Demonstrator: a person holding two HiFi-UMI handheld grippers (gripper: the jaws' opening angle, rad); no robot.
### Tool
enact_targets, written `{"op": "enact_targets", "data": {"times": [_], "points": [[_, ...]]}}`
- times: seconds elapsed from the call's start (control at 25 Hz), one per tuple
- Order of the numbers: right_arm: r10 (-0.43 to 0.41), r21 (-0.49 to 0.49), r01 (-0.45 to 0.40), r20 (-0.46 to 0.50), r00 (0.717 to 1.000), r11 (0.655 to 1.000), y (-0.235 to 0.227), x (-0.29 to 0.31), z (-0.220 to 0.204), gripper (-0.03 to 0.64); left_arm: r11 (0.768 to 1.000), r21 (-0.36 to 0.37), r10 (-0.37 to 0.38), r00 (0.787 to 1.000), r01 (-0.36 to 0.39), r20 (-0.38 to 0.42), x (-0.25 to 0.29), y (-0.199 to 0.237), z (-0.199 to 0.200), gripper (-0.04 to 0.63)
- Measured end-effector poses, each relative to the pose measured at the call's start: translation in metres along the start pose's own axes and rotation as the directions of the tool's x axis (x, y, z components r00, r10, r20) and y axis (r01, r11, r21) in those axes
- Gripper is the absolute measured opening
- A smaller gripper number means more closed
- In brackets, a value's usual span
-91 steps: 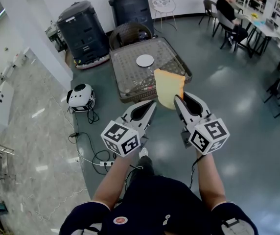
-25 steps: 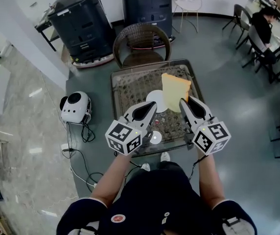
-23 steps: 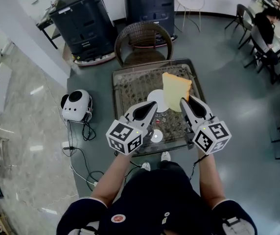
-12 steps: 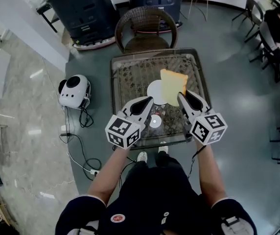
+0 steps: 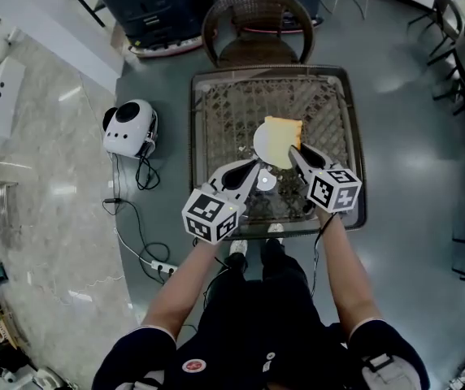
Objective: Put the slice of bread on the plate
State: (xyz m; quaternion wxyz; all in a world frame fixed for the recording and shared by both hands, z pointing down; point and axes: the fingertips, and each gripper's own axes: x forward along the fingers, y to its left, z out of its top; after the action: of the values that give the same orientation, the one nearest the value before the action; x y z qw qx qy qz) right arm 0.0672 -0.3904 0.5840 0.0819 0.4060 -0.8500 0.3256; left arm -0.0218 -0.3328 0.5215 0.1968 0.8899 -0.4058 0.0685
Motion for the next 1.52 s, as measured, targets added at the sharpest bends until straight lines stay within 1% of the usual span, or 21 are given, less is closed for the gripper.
{"op": "enact_targets", "data": {"times": [0.12, 0.36, 0.52, 0.72, 0.88, 1.0, 1.24, 1.32, 1.4, 1.48, 1.52], "points": [[0.002, 0.032, -0.001, -0.046, 0.999, 0.999, -0.011, 0.025, -0.019, 0.092, 1.000, -0.021, 0.011, 1.000, -0.011, -0.010, 0.000, 0.006, -0.009, 0.006], [0.009, 0.106, 0.004, -0.123, 0.992, 0.994, -0.030, 0.063, -0.047, 0.092, 0.999, -0.027, 0.034, 0.999, -0.035, -0.031, 0.008, 0.015, -0.019, 0.006], [0.012, 0.145, 0.009, -0.149, 0.989, 0.989, -0.034, 0.078, -0.055, 0.092, 0.998, -0.045, 0.038, 0.998, -0.040, -0.043, 0.007, 0.019, -0.026, 0.006], [0.012, 0.163, 0.016, -0.173, 0.985, 0.987, -0.036, 0.085, -0.059, 0.092, 0.997, -0.059, 0.040, 0.998, -0.043, -0.055, 0.006, 0.020, -0.030, 0.006], [-0.011, 0.179, 0.044, -0.178, 0.984, 0.983, -0.046, 0.086, -0.062, 0.094, 0.997, -0.065, 0.033, 0.998, -0.037, -0.063, 0.008, 0.021, -0.033, 0.006], [-0.045, 0.180, 0.079, -0.183, 0.982, 0.981, -0.056, 0.086, -0.067, 0.094, 0.997, -0.070, 0.026, 0.997, -0.032, -0.073, 0.009, 0.020, -0.038, 0.006], [-0.128, 0.113, 0.156, -0.223, 0.966, 0.981, -0.074, 0.086, -0.074, 0.095, 0.997, -0.079, 0.017, 0.995, -0.024, -0.097, 0.011, 0.015, -0.045, 0.006], [-0.158, 0.074, 0.180, -0.240, 0.958, 0.981, -0.078, 0.088, -0.078, 0.095, 0.997, -0.080, 0.015, 0.995, -0.023, -0.102, 0.011, 0.015, -0.047, 0.006], [-0.212, 0.006, 0.222, -0.266, 0.940, 0.975, -0.084, 0.089, -0.082, 0.095, 0.996, -0.081, 0.013, 0.994, -0.021, -0.105, 0.012, 0.015, -0.049, 0.006], [-0.280, -0.084, 0.267, -0.294, 0.914, 0.960, -0.092, 0.089, -0.086, 0.094, 0.997, -0.080, 0.012, 0.994, -0.021, -0.109, 0.013, 0.015, -0.050, 0.006], [-0.295, -0.112, 0.274, -0.301, 0.907, 0.955, -0.094, 0.089, -0.088, 0.094, 0.997, -0.080, 0.012, 0.994, -0.021, -0.109, 0.014, 0.015, -0.050, 0.006]]}}
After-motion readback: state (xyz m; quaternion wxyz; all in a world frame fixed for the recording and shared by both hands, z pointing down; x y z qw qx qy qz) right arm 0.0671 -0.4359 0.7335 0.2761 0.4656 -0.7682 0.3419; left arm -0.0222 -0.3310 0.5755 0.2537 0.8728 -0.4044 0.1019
